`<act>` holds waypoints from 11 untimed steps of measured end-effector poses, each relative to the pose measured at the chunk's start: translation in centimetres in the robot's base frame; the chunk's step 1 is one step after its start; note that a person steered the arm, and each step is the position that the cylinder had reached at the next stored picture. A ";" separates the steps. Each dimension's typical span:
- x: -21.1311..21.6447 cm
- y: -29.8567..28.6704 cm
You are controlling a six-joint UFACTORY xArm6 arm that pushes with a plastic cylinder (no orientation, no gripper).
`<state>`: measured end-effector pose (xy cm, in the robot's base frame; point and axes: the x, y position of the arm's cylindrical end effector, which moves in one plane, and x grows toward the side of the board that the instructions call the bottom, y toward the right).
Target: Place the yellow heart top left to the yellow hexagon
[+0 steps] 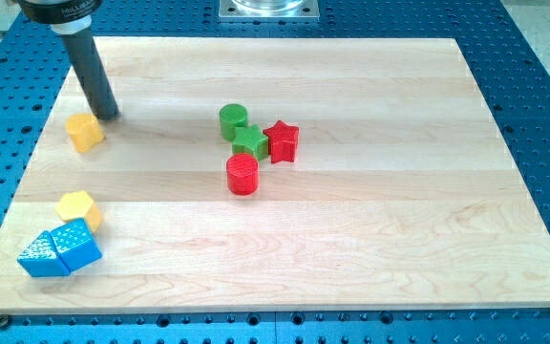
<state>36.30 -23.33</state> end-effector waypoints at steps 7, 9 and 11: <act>9.1 3.2; 9.1 3.1; 10.7 6.2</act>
